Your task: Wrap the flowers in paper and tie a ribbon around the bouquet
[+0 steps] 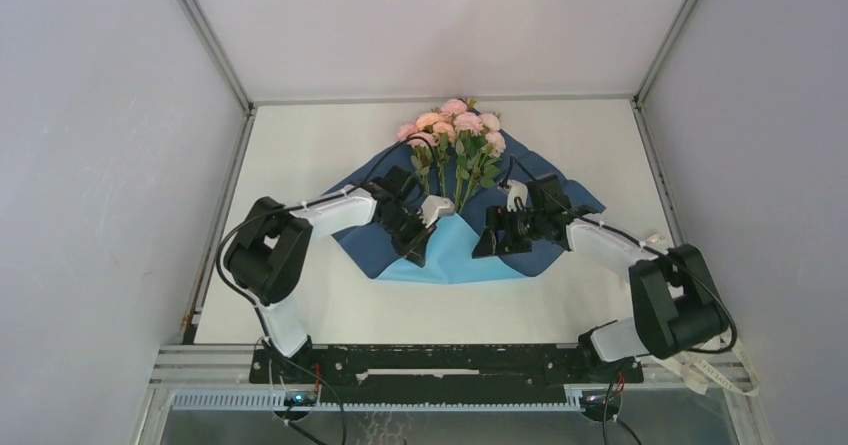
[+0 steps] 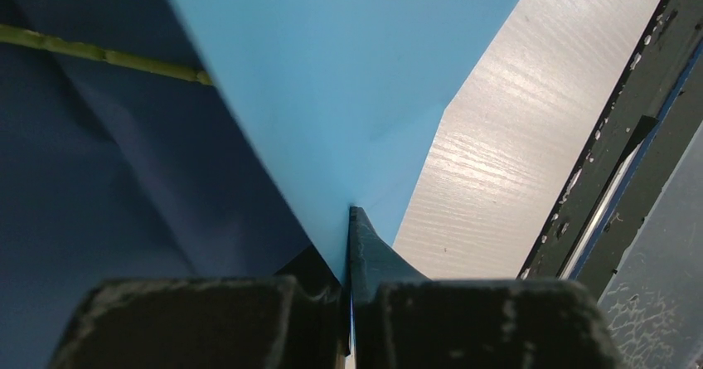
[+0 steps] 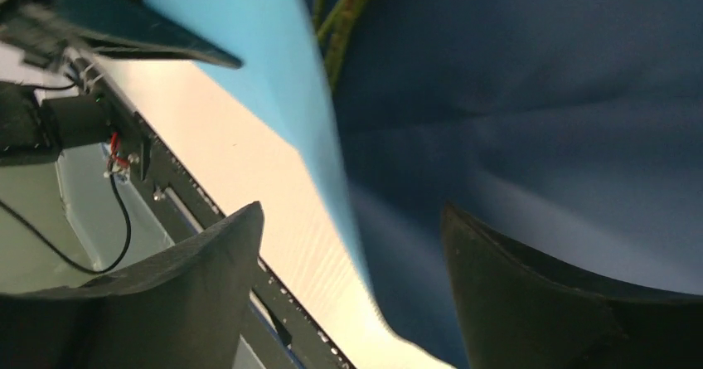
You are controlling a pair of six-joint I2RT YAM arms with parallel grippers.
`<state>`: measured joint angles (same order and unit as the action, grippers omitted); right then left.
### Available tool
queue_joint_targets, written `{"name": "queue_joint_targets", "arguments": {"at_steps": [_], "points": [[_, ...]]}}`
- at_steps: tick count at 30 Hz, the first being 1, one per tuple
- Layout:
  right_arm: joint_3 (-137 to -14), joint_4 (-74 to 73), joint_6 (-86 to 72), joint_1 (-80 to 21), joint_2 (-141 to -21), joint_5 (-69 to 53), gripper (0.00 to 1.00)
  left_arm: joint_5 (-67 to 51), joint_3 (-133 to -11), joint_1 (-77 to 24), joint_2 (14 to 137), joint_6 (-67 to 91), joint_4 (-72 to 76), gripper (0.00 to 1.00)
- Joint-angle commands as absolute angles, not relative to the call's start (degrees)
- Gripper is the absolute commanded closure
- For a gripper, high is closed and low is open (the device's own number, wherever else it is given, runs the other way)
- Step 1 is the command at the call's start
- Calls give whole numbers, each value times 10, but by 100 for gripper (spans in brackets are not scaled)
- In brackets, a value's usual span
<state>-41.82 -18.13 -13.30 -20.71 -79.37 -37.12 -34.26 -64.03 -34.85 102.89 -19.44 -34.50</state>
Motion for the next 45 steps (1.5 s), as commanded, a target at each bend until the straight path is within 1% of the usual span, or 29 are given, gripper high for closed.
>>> {"name": "queue_joint_targets", "arguments": {"at_steps": [1, 2, 3, 4, 5, 6, 7, 8, 10, 13, 17, 22, 25, 29, 32, 38, 42, 45], "points": [[-427, -127, -124, -205, -833, -358, 22, -351, -677, -346, 1030, -192, -352, 96], [-427, -129, -125, -206, -841, -368, 30, -348, -678, -347, 1031, -192, -352, 96], [-425, -129, -127, -206, -844, -378, 43, -345, -680, -347, 1032, -191, -352, 95], [-418, -129, -130, -204, -844, -384, 57, -342, -682, -347, 1034, -189, -353, 95], [-410, -127, -136, -202, -841, -386, 74, -337, -685, -347, 1035, -187, -353, 94], [-401, -123, -142, -197, -838, -386, 87, -332, -689, -347, 1036, -185, -354, 92], [-388, -117, -150, -191, -835, -388, 97, -322, -693, -347, 1037, -181, -356, 91], [-377, -108, -159, -182, -832, -391, 100, -313, -697, -346, 1037, -180, -359, 88], [-356, -89, -174, -174, -831, -388, 100, -287, -702, -345, 1035, -179, -360, 80], [-349, -85, -185, -167, -837, -371, 100, -209, -704, -345, 1029, -173, -366, 69], [-350, -65, -197, -167, -846, -378, 100, -101, -703, -345, 1019, -181, -400, 64], [-363, -68, -199, -167, -863, -380, 100, -43, -702, -353, 936, -225, -451, 62], [-371, -75, -198, -166, -873, -378, 100, -21, -720, -379, 899, -247, -494, 62], [-390, -85, -195, -166, -885, -375, 100, -100, -728, -432, 887, -268, -524, 67], [-403, -95, -196, -166, -893, -368, 100, -139, -740, -454, 924, -253, -507, 71], [-417, -102, -198, -166, -911, -369, 100, -170, -780, -455, 1040, -204, -462, 76], [-416, -110, -191, -165, -910, -364, 100, -124, -765, -452, 1084, -206, -455, 79], [-417, -121, -181, -161, -910, -357, 100, -126, -725, -443, 1085, -215, -463, 79]]}}
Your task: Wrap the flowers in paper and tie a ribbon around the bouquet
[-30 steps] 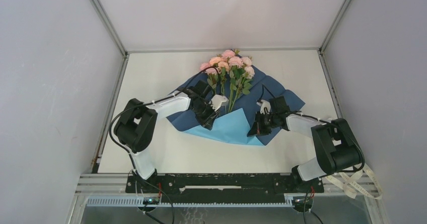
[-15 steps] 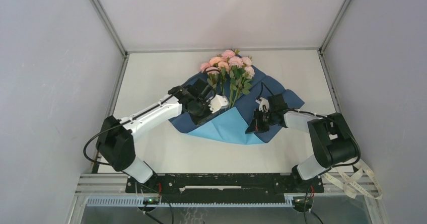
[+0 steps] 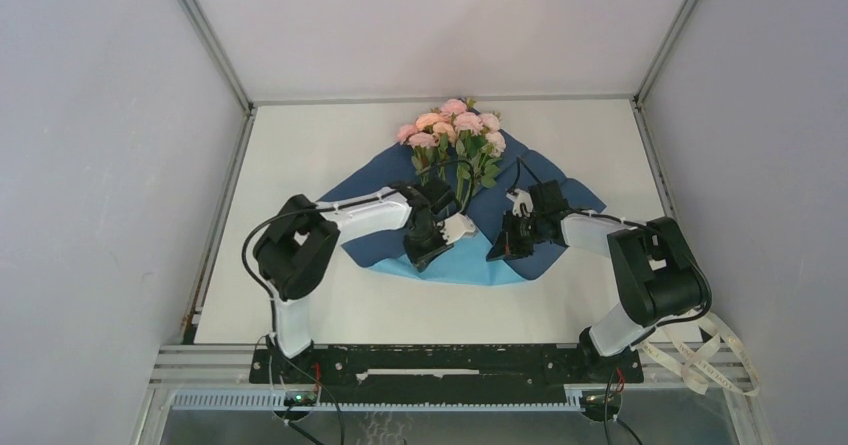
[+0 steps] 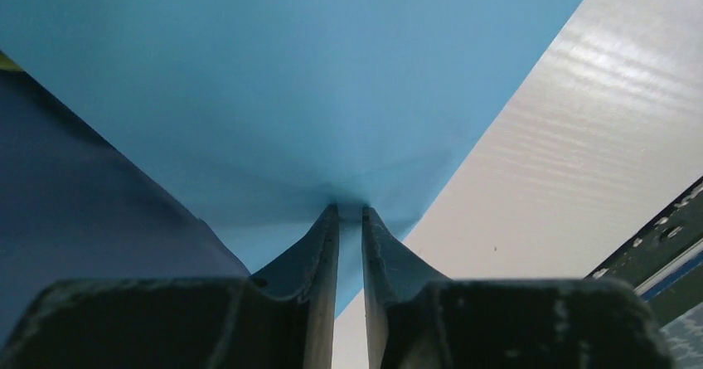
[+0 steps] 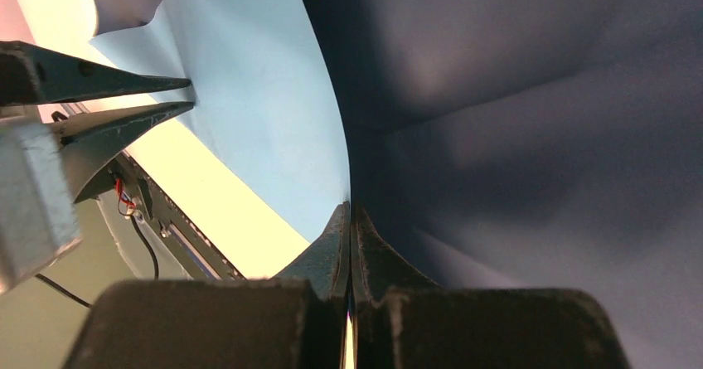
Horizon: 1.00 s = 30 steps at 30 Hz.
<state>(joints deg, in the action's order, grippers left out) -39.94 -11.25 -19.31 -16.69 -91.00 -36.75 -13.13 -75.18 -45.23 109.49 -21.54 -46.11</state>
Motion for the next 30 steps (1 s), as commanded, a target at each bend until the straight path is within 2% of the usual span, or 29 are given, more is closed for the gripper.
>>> {"name": "queue_joint_targets", "arguments": {"at_steps": [1, 9, 21, 24, 30], "points": [[-417, -123, -178, -159, -911, -354, 100, -125, -710, -443, 1079, -224, -464, 79], [-416, -133, -170, -150, -917, -350, 100, -32, -588, -433, 1022, -307, -485, 79], [-417, -137, -169, -150, -916, -350, 100, -48, -577, -317, 952, -353, -582, 81], [-417, -133, -174, -150, -917, -350, 100, -93, -621, -339, 936, -355, -623, 81], [-428, -134, -182, -158, -923, -350, 100, -173, -733, -460, 962, -372, -638, 81]]}}
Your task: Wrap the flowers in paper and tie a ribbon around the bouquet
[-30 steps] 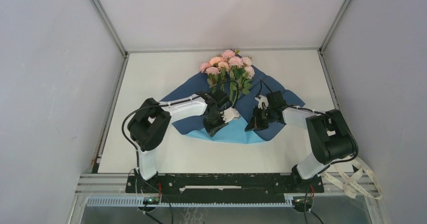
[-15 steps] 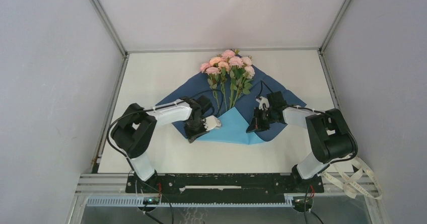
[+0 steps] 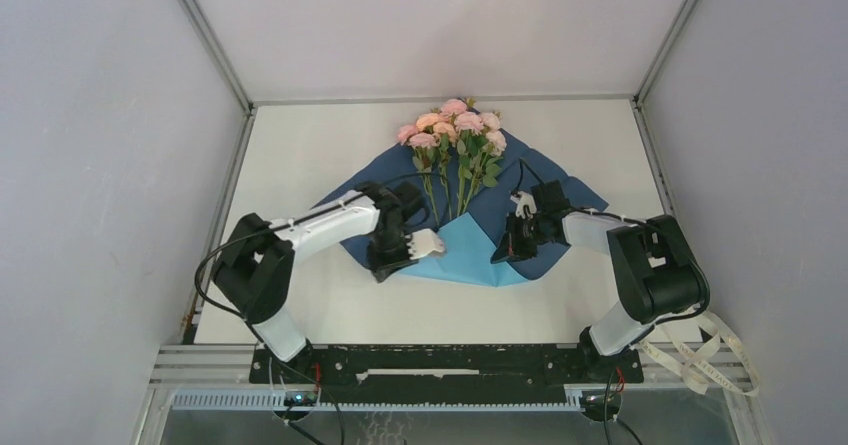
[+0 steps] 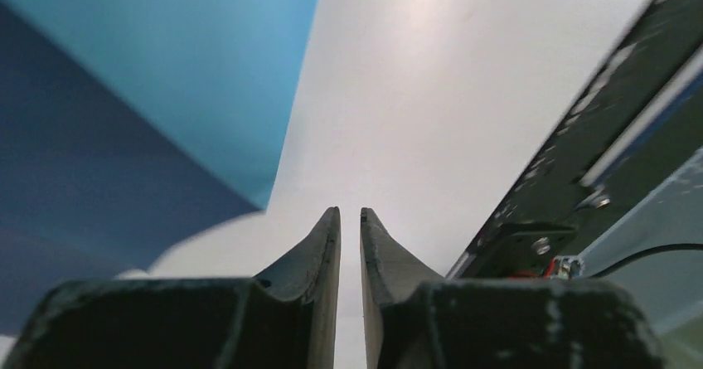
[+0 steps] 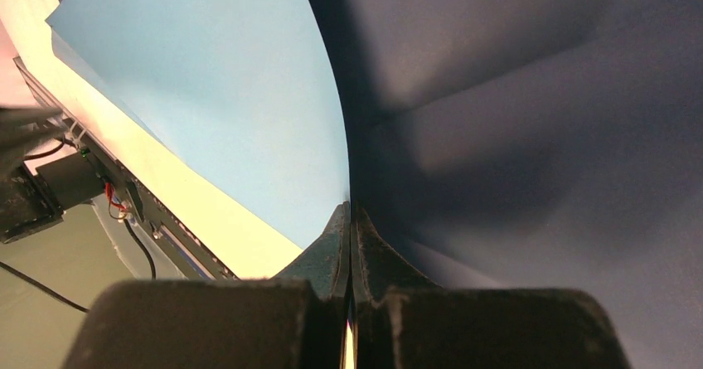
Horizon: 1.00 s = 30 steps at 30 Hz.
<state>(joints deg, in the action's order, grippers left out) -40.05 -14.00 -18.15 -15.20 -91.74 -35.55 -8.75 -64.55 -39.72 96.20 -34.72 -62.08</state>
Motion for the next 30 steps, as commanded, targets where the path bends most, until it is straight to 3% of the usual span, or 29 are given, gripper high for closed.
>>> {"name": "queue_joint_targets", "arguments": {"at_steps": [1, 8, 15, 17, 25, 30], "points": [[-430, -134, -184, -159, -924, -350, 100, -198, -757, -463, 976, -369, -633, 80], [-440, -141, -192, -163, -915, -350, 98, -190, -831, -429, 1078, -183, -461, 80], [-459, -188, -194, -158, -861, -323, 71, -243, -769, -414, 1118, -156, -472, 80], [-478, -212, -199, -159, -839, -307, 68, -247, -769, -413, 1132, -151, -480, 80], [-503, -233, -236, -223, -718, -198, 65, -268, -758, -386, 1135, -125, -470, 80], [-449, -125, -307, -286, -759, -282, 85, -274, -743, -380, 1123, -119, -460, 80]]}}
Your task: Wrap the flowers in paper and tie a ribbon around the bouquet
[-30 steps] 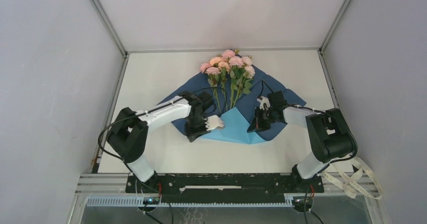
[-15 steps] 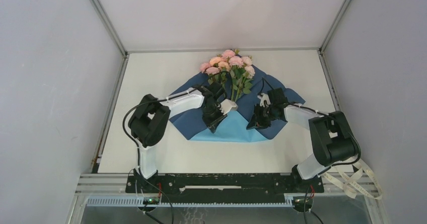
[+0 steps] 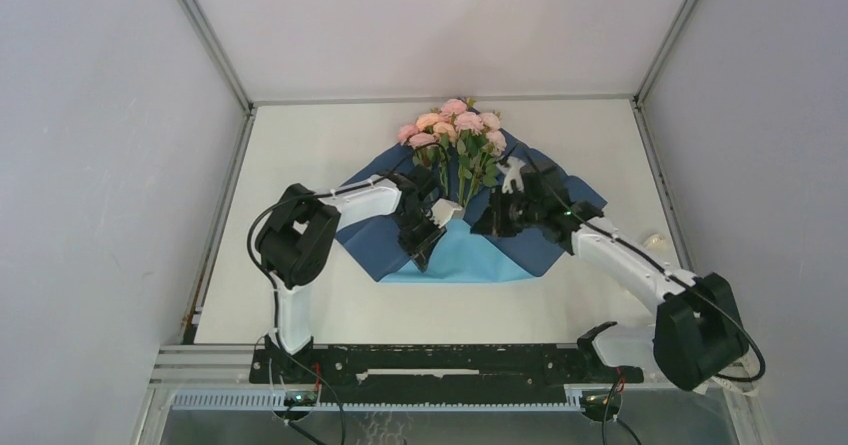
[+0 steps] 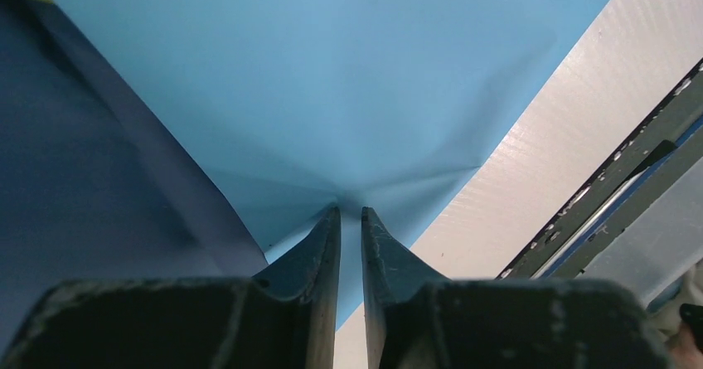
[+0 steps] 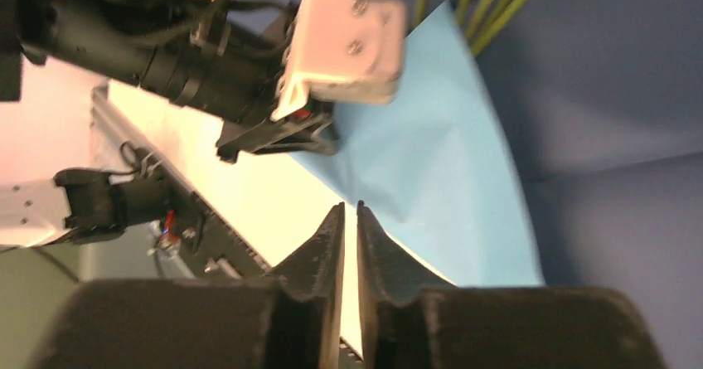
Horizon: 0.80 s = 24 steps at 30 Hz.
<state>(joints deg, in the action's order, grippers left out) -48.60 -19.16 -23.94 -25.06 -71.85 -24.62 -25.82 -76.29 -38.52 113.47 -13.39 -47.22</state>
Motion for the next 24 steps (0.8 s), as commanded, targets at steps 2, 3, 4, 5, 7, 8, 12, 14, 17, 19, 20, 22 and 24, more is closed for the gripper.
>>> {"name": "queue_joint_targets", "arguments": {"at_steps": [2, 3, 4, 5, 7, 8, 12, 14, 17, 19, 20, 22, 24], "points": [[-424, -77, -333, -294, -785, -290, 91, -272, -739, -377, 1120, -119, -458, 80], [-409, -39, -355, -297, -803, -313, 94, -270, -738, -376, 1119, -119, -458, 80], [-397, 0, -361, -301, -819, -336, 96, -267, -738, -376, 1117, -119, -458, 80], [-392, 22, -358, -304, -839, -348, 99, -265, -737, -376, 1118, -120, -458, 80], [-390, 21, -346, -304, -869, -349, 100, -265, -735, -375, 1117, -118, -458, 80], [-385, 21, -342, -300, -879, -348, 100, -267, -734, -375, 1118, -118, -458, 80], [-344, -6, -339, -259, -887, -330, 100, -264, -732, -375, 1120, -118, -457, 80], [-324, -41, -335, -236, -877, -309, 100, -261, -733, -376, 1122, -118, -456, 80], [-287, -76, -342, -194, -845, -292, 100, -258, -735, -376, 1123, -120, -456, 80], [-265, -103, -346, -166, -816, -276, 100, -252, -736, -376, 1122, -121, -456, 80], [-256, -119, -345, -150, -801, -268, 100, -249, -735, -375, 1122, -122, -455, 80], [-239, -144, -340, -118, -760, -257, 100, -245, -735, -376, 1121, -123, -454, 80], [-217, -143, -347, -81, -720, -276, 100, -241, -733, -376, 1121, -123, -453, 80]]}}
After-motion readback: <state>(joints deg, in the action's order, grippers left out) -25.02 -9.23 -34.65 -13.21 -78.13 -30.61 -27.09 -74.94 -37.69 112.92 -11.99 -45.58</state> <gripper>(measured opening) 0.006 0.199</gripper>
